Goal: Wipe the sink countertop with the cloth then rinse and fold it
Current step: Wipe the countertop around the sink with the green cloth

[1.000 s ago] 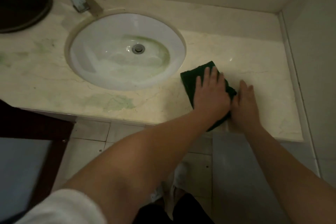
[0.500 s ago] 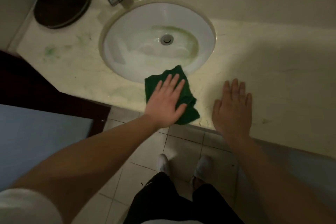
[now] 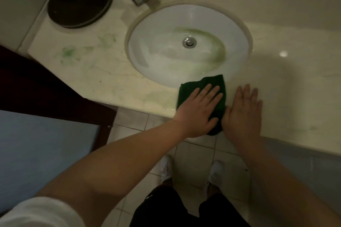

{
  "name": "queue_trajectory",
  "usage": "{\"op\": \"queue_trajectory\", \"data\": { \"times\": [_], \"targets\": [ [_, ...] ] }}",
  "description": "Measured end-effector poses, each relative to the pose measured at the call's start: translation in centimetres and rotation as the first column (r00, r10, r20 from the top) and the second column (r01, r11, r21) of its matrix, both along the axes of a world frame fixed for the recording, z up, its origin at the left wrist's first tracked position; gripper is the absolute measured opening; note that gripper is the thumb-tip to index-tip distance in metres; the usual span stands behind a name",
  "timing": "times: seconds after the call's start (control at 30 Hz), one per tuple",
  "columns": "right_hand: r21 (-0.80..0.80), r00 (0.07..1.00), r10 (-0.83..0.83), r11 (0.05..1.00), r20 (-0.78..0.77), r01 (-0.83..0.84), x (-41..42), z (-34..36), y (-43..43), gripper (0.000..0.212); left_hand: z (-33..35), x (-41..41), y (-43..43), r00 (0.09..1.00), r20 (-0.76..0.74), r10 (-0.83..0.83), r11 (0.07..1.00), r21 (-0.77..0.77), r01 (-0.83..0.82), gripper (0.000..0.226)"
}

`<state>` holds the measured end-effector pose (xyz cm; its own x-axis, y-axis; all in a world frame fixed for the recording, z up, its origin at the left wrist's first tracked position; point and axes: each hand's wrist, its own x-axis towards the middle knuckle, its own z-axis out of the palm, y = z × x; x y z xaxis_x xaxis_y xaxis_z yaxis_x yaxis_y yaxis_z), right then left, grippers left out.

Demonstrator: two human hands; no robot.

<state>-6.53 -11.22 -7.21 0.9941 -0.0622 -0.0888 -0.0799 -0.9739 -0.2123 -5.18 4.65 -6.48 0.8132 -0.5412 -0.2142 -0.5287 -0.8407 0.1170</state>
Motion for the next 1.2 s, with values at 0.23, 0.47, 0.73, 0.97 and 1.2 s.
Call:
{"op": "queue_trajectory", "data": {
  "times": [0.23, 0.47, 0.73, 0.97, 1.2],
  "targets": [
    [-0.04, 0.996, -0.091, 0.995, -0.003, 0.091, 0.2, -0.9, 8.3, 0.07, 1.2, 0.1, 17.6, 0.996, -0.021, 0.086, 0.995, 0.043, -0.085, 0.074],
    [-0.062, 0.994, -0.099, 0.993, 0.052, 0.103, 0.3, -1.1, 8.7, 0.066, 0.8, 0.9, 19.5, 0.979, 0.017, 0.204, 0.976, 0.079, -0.205, 0.074],
    [-0.146, 0.999, -0.027, 0.989, 0.034, 0.031, 0.0, -1.1, 8.1, 0.065, 0.4, 0.5, 6.0, 0.995, -0.053, 0.086, 0.992, -0.085, -0.091, 0.069],
    [-0.079, 0.997, -0.066, 0.995, 0.026, 0.068, 0.3, -1.5, 9.7, 0.07, -0.3, 0.0, 15.6, 0.991, 0.007, 0.134, 0.991, -0.023, -0.134, 0.073],
    [-0.04, 0.997, -0.071, 0.997, 0.003, 0.071, -0.4, -0.7, 6.6, 0.07, 0.2, -0.2, 16.2, 0.909, 0.049, 0.415, 0.908, 0.044, -0.417, 0.071]
  ]
}}
